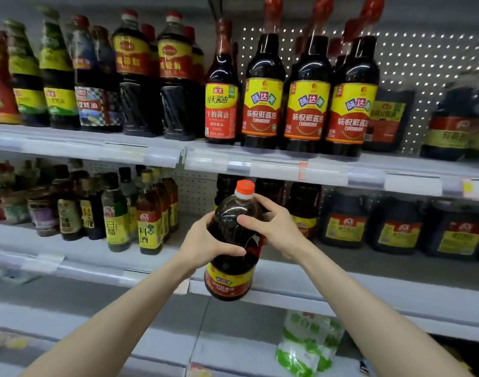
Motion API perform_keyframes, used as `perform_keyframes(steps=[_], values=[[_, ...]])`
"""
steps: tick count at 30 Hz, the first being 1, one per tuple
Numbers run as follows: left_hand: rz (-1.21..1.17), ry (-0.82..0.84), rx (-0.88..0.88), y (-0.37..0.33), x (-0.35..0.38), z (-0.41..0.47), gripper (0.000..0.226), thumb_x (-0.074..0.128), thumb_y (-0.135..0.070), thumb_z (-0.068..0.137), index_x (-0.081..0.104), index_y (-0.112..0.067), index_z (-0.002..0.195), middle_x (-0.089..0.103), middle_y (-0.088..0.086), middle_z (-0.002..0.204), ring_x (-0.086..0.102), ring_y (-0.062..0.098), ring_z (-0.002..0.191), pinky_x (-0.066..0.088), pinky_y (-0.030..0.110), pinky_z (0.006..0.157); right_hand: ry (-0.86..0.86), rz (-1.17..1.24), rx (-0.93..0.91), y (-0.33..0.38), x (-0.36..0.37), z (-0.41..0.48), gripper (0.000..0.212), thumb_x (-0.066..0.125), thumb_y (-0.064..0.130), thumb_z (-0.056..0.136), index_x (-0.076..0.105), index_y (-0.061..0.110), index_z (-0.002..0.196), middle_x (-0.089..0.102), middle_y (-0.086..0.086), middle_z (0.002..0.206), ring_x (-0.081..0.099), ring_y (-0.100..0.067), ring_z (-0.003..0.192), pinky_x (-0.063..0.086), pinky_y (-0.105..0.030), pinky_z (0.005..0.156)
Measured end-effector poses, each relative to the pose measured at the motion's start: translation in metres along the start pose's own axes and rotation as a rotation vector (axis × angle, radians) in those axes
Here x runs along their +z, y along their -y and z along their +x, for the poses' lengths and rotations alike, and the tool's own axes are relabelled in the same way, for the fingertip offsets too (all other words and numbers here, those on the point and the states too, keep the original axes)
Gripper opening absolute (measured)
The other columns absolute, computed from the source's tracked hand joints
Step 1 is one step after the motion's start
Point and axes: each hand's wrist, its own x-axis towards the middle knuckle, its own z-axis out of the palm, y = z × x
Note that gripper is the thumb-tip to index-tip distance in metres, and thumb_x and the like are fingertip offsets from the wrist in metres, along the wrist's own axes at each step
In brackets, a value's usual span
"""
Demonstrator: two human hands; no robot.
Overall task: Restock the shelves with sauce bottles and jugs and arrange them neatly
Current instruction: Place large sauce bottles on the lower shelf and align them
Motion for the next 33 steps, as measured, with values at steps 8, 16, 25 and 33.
perform_keyframes(steps=[8,16,25,33], values=[[-0.002,0.086,0.03,0.048,-0.045,0.073,0.079,0.095,-0.018,0.047,0.06,-0.024,0.117,0.069,-0.009,0.107,0.064,0.006,0.102,0.054,0.035,0.091,-0.13,-0.076,0.028,-0.035,0.04,0.074,0.044,0.079,0.018,0.078,0.061,0.04,0.111,0.071,0.006,0.111,0.066,-0.01,0.105,0.052,-0.035,0.096],[-0.005,0.092,-0.017,0.075,-0.045,0.113,0.082,0.096,-0.027,0.045,0.061,-0.014,0.118,0.07,-0.002,0.106,0.065,0.013,0.1,0.056,0.033,0.085,-0.137,-0.115,0.102,-0.053,0.038,0.109,0.042,0.073,0.019,0.085,0.054,0.044,0.113,0.065,0.02,0.098,0.064,0.003,0.09,0.056,-0.02,0.075],[-0.101,0.054,-0.02,0.087,-0.042,0.121,0.069,0.092,-0.028,0.057,0.054,-0.024,0.115,0.065,-0.006,0.105,0.062,0.012,0.1,0.052,0.029,0.084,-0.197,-0.1,0.136,-0.07,0.04,0.13,0.049,0.067,0.033,0.089,0.052,0.032,0.135,0.062,0.001,0.128,0.058,-0.018,0.118,0.05,-0.042,0.098],[-0.188,0.079,0.022,0.101,-0.039,0.098,0.054,0.078,-0.015,0.078,0.048,-0.027,0.122,0.058,-0.019,0.104,0.056,0.001,0.099,0.047,0.016,0.082,-0.219,-0.094,0.118,-0.086,0.049,0.109,0.062,0.062,0.031,0.093,0.033,0.034,0.148,0.049,0.004,0.143,0.046,-0.015,0.131,0.04,-0.041,0.109]])
